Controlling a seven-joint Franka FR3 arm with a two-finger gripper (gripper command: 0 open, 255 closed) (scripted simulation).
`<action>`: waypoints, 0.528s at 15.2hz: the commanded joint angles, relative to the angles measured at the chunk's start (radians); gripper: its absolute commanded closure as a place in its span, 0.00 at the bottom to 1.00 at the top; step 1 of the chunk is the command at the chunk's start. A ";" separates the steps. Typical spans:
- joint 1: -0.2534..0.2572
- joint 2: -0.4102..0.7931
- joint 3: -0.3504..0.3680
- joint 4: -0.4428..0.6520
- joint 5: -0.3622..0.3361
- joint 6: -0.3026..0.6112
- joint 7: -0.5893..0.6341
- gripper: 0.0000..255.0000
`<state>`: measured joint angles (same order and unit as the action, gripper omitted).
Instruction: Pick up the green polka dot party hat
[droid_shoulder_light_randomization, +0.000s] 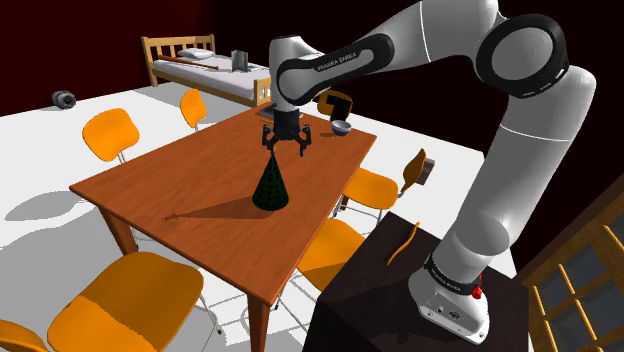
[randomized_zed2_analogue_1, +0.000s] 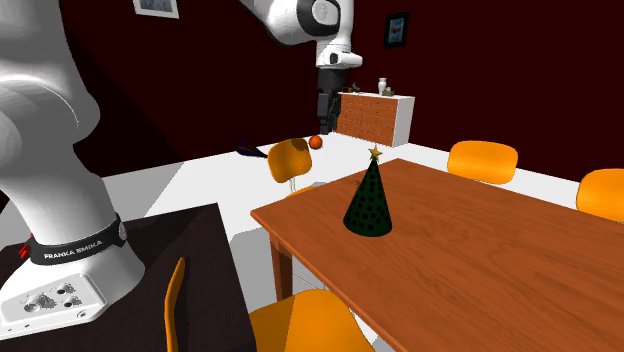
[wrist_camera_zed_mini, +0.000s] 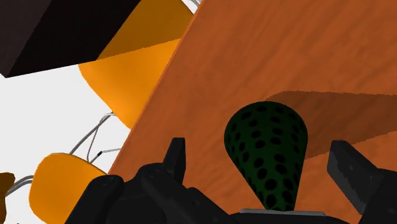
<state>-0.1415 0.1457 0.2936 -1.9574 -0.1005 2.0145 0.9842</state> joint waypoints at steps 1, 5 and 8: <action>0.006 0.079 -0.011 0.079 -0.027 0.009 0.075 0.00; 0.017 0.211 -0.047 0.228 -0.063 0.016 0.191 0.00; 0.026 0.308 -0.078 0.349 -0.081 0.012 0.268 0.00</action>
<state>-0.1206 0.4173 0.2265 -1.6531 -0.1744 2.0272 1.2215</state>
